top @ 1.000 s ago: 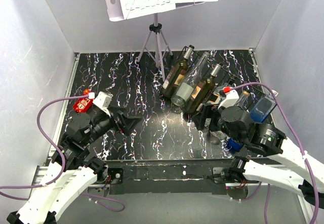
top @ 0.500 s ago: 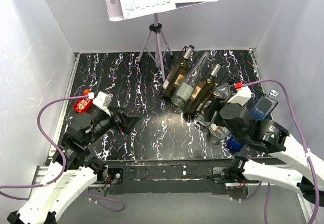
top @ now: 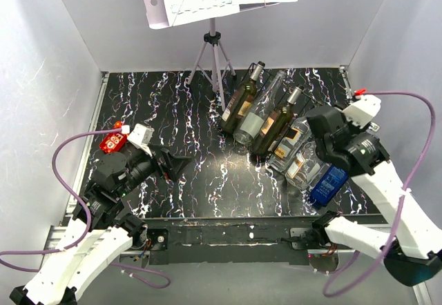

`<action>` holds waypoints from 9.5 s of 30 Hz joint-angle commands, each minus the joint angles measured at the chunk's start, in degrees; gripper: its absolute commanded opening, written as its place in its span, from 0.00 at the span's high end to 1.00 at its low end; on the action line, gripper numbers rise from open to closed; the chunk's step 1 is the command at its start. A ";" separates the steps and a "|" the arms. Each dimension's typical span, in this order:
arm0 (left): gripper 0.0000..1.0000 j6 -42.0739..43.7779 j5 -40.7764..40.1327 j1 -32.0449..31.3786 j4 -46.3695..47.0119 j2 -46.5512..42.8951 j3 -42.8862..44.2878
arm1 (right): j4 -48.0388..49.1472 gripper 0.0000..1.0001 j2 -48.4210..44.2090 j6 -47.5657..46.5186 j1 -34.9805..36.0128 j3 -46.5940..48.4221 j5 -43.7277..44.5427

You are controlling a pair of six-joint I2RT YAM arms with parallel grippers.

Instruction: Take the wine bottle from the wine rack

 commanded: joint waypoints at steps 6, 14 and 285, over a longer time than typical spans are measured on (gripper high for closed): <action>0.02 0.70 0.65 0.08 -0.78 -0.04 0.23 | -5.82 0.24 4.75 -4.84 -20.34 1.70 1.47; 0.02 0.61 1.35 0.08 -0.87 -0.74 0.06 | 7.43 0.18 2.22 -17.57 -28.18 -5.67 -8.37; 1.00 13.71 -24.23 24.34 24.18 68.42 49.97 | 28.19 0.14 -46.92 -29.98 20.42 -33.64 -41.95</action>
